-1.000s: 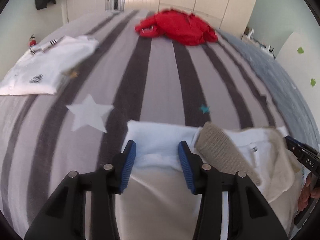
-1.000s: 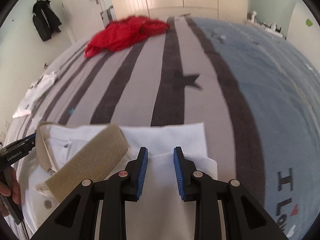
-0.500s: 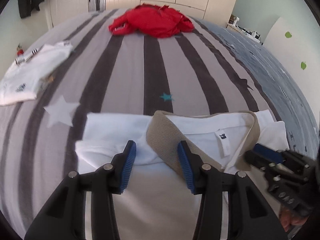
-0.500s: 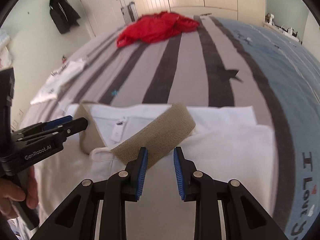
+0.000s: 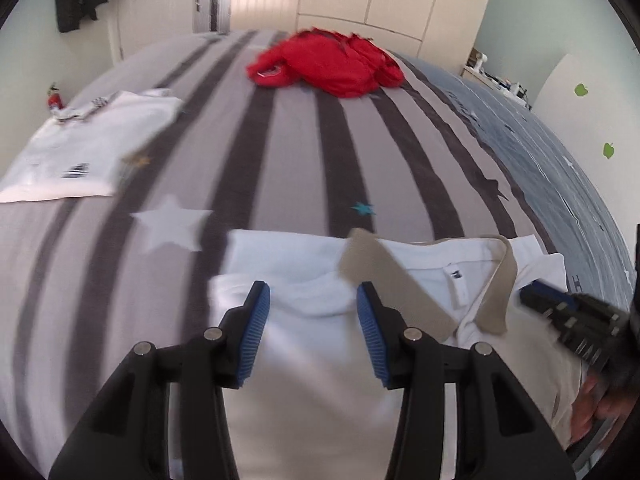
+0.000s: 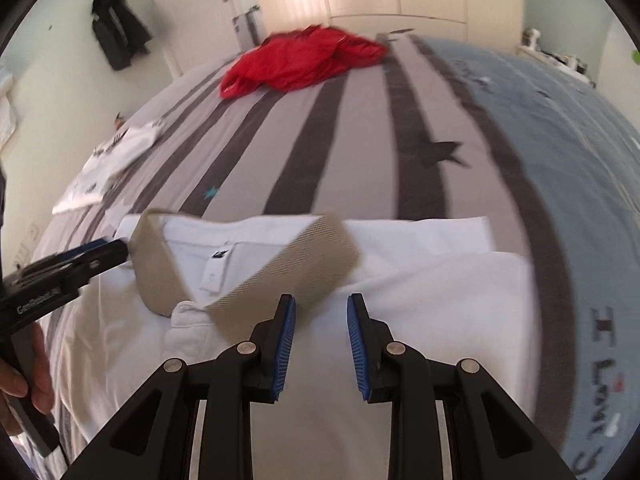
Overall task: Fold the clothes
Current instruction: 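Pinch the white shirt hem with the right gripper and lift it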
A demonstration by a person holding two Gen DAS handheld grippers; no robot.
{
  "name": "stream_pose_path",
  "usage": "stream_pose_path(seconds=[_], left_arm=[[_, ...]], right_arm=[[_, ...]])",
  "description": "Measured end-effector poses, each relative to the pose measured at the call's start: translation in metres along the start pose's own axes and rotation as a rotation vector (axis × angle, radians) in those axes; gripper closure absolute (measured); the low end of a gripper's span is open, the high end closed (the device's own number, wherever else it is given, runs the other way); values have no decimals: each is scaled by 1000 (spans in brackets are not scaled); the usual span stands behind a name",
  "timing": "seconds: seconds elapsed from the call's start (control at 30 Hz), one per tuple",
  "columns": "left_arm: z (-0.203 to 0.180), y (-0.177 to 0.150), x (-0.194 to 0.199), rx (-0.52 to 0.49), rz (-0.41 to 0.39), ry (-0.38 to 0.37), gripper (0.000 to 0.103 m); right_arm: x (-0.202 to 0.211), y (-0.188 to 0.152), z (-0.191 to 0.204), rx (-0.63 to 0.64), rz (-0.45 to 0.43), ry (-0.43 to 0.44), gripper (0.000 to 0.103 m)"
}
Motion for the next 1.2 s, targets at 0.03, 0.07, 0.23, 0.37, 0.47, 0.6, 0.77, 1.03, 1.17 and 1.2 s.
stream_pose_path(seconds=[0.03, 0.07, 0.23, 0.37, 0.47, 0.6, 0.77, 1.03, 1.17, 1.2], left_arm=[[8, -3, 7, 14, 2, 2, 57], [15, -5, 10, 27, 8, 5, 52], [48, -26, 11, 113, 74, 0, 43], [54, -40, -3, 146, 138, -56, 43], [53, -48, -8, 161, 162, -94, 41], [47, -55, -6, 170, 165, -126, 36], [35, -64, -5, 142, 197, -154, 35], [9, -70, -10, 103, 243, -204, 35], [4, -70, -12, 103, 247, -206, 39], [3, -70, -12, 101, 246, -206, 40]], right_arm=[[8, 0, -7, -10, -8, -13, 79], [15, -1, -14, -19, -16, -27, 79], [36, -20, -50, -56, 8, -63, 59], [39, -40, -71, -88, 56, -47, 58], [38, -54, -77, -119, 86, 13, 58], [33, -65, -73, -127, 110, 65, 58], [25, -68, -68, -160, 108, 125, 50], [13, -63, -66, -171, 106, 168, 50], [12, -62, -65, -158, 113, 202, 50], [12, -62, -64, -151, 115, 210, 50]])
Point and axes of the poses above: each gripper's, at about its wrist camera, not at the fingertips, and x roughly against the way its jaws point, z to its left, y to its top, the point moved 6 cm from there along -x, roughly the way its jaws point, and after that the axes turned 3 degrees about x, right-handed, at the moved point
